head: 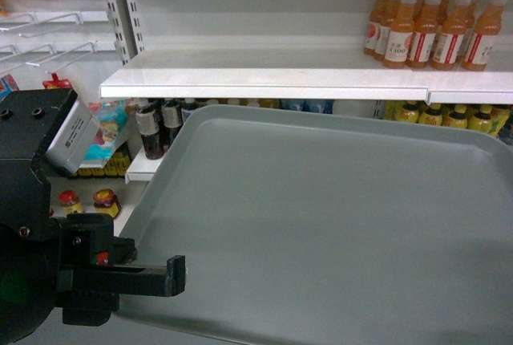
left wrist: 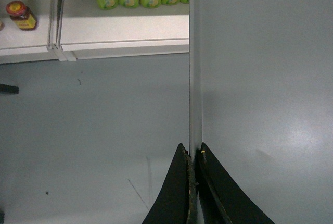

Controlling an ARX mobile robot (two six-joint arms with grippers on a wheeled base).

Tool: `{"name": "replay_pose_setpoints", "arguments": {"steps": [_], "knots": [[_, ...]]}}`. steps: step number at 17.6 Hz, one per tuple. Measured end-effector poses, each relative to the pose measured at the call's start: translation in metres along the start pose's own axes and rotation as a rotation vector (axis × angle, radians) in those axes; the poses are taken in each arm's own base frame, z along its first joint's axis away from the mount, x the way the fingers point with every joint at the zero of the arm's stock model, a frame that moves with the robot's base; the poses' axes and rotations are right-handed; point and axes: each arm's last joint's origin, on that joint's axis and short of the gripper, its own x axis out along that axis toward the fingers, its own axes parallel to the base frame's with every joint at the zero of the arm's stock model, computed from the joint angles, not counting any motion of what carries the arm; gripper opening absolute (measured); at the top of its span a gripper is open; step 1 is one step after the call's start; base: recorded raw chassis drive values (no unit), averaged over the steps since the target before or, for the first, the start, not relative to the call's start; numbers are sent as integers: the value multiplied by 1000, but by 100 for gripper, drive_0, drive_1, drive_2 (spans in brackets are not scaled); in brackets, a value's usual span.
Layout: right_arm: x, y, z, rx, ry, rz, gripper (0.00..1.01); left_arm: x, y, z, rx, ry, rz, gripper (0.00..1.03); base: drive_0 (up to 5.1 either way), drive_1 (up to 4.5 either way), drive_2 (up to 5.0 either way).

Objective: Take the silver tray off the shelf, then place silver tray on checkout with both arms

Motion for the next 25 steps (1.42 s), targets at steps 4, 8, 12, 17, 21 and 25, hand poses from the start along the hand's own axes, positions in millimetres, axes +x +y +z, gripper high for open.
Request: {"name": "replay_pose_setpoints", "arguments": {"steps": [4,8,12,17,21,25], "knots": [[0,0,0,0,-2,1,3,0,0,0,0,0,0,2,11,-410,432],[0,0,0,0,-3,2,3,0,0,0,0,-2,0,2,11,-410,432],[0,0,0,1,1,1,3,0,0,0,0,0,0,2,12,-413,437],[0,0,0,0,0,2,3,0,0,0,0,0,2,2,12,-417,441],[0,0,0,1,2,0,3,0,0,0,0,-1,0,2,12,-417,441],[0,0,0,1,3,1,3,0,0,0,1,2,2,2,12,-417,441]]}}
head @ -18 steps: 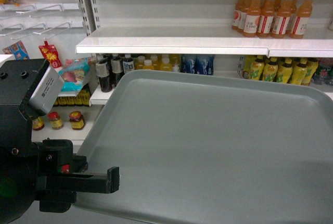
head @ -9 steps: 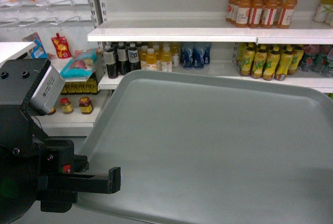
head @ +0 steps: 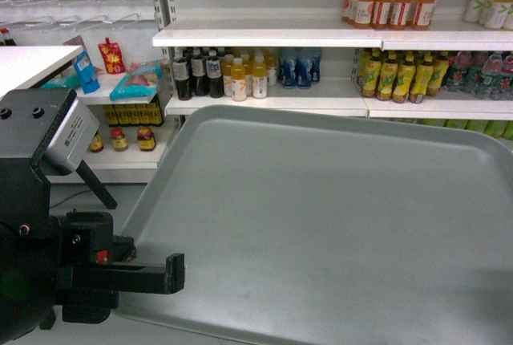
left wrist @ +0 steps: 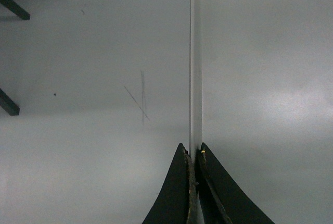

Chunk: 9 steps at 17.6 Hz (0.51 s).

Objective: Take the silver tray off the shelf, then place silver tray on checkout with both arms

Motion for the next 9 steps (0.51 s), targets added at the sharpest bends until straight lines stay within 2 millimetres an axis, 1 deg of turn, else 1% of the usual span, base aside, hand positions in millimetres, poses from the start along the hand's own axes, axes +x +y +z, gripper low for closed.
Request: {"name": "replay_pose_setpoints", "arguments": {"steps": [9], "knots": [[0,0,0,0,1,-1,3,0,0,0,0,1,0,2,12,-417,441]]}}
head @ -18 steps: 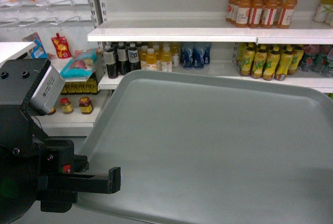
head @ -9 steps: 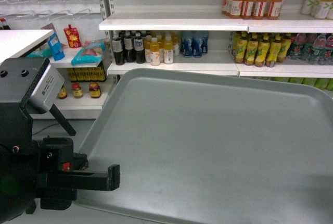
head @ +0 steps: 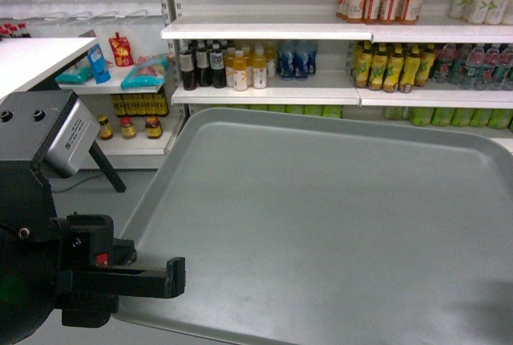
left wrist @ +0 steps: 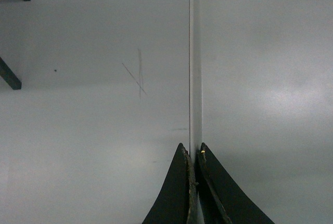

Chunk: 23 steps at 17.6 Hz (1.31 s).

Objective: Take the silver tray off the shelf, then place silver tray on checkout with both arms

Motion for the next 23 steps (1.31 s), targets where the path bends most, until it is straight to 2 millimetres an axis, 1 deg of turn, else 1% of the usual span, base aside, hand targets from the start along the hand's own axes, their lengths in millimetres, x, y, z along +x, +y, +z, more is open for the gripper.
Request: {"name": "replay_pose_setpoints", "arguments": {"steps": [23], "knots": [[0,0,0,0,-4,1,3,0,0,1,-1,-6,-2,2,12,-417,441]]}}
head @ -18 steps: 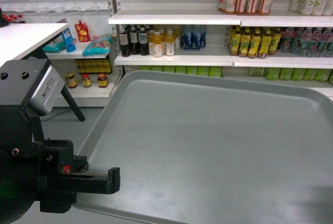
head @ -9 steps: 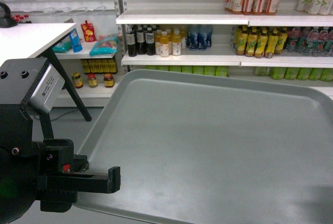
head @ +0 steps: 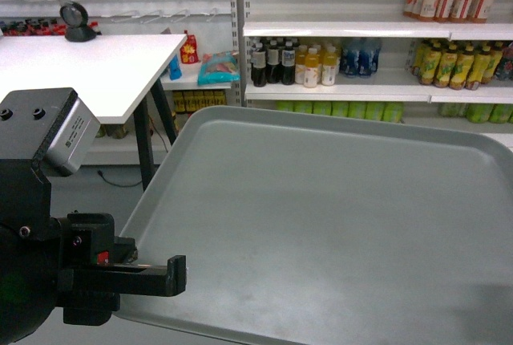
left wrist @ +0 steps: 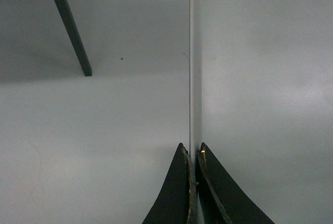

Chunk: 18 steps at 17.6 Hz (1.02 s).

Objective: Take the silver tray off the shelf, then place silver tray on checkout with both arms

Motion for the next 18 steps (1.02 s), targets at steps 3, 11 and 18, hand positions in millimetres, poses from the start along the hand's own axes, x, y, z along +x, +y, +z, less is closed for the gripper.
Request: {"name": "replay_pose_setpoints", "arguments": {"steps": [3,11,18], "knots": [[0,0,0,0,3,0,3,0,0,0,0,1,0,2,12,-417,441],[0,0,0,0,4,-1,3,0,0,0,0,2,1,2,12,-417,441],[0,0,-1,0,5,-1,3,0,0,0,1,3,1,2,12,-417,441]]}}
